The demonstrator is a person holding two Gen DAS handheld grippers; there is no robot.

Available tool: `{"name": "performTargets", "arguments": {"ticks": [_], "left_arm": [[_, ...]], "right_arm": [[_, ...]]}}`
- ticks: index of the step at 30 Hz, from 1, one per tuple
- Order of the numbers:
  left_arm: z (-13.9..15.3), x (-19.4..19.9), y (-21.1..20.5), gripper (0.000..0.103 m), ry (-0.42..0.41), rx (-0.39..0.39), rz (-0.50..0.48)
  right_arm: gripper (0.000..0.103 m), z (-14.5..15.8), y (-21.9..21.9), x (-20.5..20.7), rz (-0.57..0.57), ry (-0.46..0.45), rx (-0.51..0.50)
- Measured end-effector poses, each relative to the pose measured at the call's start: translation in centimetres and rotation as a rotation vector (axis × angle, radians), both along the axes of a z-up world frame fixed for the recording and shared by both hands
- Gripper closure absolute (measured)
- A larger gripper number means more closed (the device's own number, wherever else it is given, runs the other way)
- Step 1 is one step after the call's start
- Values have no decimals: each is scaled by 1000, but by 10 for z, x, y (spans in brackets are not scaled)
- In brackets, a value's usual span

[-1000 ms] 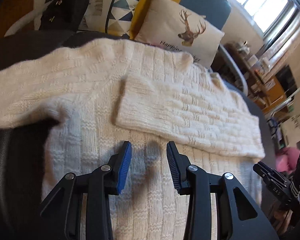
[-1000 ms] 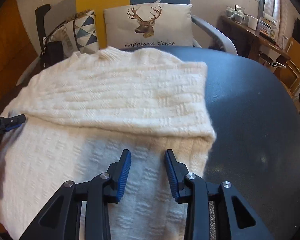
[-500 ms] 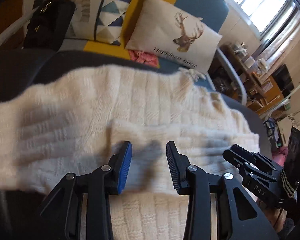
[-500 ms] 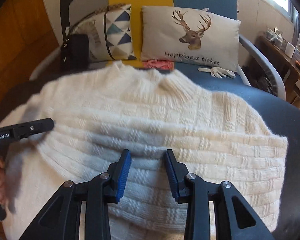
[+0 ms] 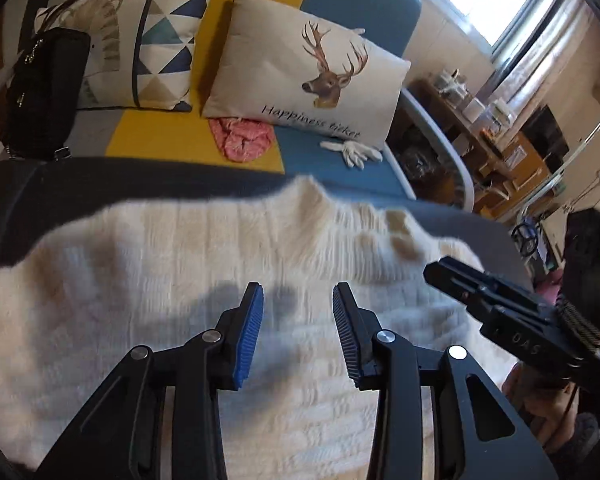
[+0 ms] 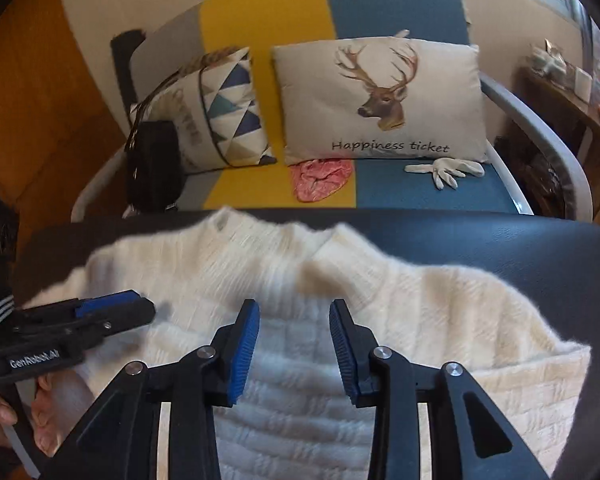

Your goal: Fold clothes

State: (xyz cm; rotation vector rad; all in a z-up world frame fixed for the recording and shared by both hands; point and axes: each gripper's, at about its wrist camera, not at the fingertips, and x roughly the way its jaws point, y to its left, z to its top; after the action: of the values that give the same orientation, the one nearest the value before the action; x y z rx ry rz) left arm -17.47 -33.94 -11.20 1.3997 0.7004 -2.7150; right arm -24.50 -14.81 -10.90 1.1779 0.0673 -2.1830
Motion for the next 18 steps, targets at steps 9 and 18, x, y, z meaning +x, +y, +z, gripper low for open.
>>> {"name": "performTargets", "arguments": {"ticks": [9, 18], "left_arm": [[-17, -40, -8, 64, -95, -85, 88], [-5, -16, 4, 64, -5, -93, 102]], "right_arm": [[67, -18, -14, -36, 14, -76, -27], [68, -7, 17, -32, -41, -52, -81]]}}
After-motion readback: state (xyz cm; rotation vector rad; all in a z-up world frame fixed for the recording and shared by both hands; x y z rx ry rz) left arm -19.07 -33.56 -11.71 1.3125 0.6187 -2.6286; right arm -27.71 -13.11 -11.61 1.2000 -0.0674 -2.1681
